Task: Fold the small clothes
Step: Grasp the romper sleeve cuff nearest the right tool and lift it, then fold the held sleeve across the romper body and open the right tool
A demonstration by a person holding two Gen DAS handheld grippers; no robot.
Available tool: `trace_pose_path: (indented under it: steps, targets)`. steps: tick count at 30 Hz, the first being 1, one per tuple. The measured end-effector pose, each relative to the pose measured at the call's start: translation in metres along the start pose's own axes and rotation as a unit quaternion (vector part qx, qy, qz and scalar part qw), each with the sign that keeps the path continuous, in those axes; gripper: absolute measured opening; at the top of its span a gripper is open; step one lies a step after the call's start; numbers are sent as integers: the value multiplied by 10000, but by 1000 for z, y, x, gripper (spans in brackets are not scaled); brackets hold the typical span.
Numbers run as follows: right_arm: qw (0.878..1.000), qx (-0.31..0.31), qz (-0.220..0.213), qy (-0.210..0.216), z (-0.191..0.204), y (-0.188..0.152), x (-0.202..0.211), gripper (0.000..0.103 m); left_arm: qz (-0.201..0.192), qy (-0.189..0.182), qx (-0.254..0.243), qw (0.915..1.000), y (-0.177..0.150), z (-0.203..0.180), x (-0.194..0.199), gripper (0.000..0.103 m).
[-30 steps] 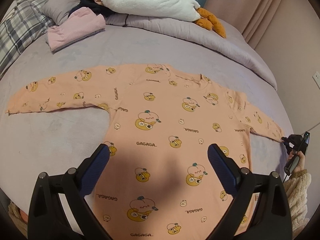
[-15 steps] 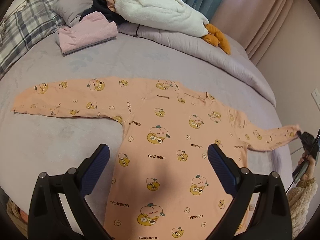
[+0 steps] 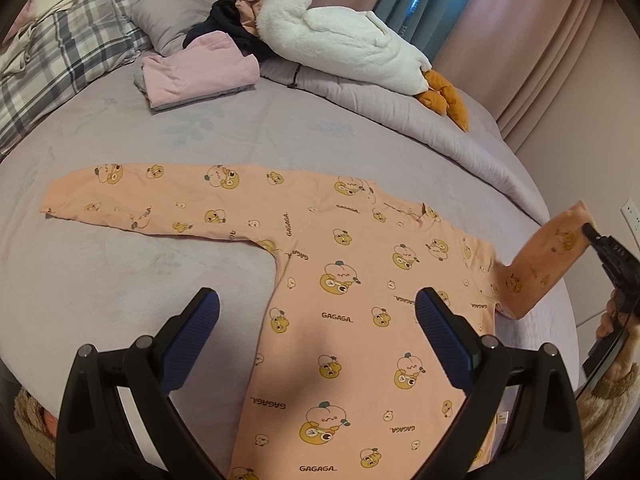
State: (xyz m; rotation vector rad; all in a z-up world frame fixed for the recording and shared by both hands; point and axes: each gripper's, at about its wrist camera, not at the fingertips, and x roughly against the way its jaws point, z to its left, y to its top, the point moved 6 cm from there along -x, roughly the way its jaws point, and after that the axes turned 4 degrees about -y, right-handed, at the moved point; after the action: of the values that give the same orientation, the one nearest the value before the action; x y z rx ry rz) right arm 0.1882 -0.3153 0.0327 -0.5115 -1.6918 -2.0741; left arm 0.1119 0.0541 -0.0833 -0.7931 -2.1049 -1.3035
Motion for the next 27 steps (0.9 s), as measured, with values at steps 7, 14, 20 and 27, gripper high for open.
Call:
trace_pose_path:
  steps: [7,14,20,27]
  targets:
    - [9949,364,717,607,52,-54,-18,7,16,49,-17,10000,-6,8,2,98]
    - [9792,598,1664,999,100,-119,-46,7,108,46,77,9999,-12,16,-2,98]
    - [9677,769,2192,981,114,-157,-61,7,134,-31,111,9998,-11,16,-5,98]
    - [9673,585,2199,1120,105,-156,-52,56,238,-307,49,9992,-5,-3,-13,98]
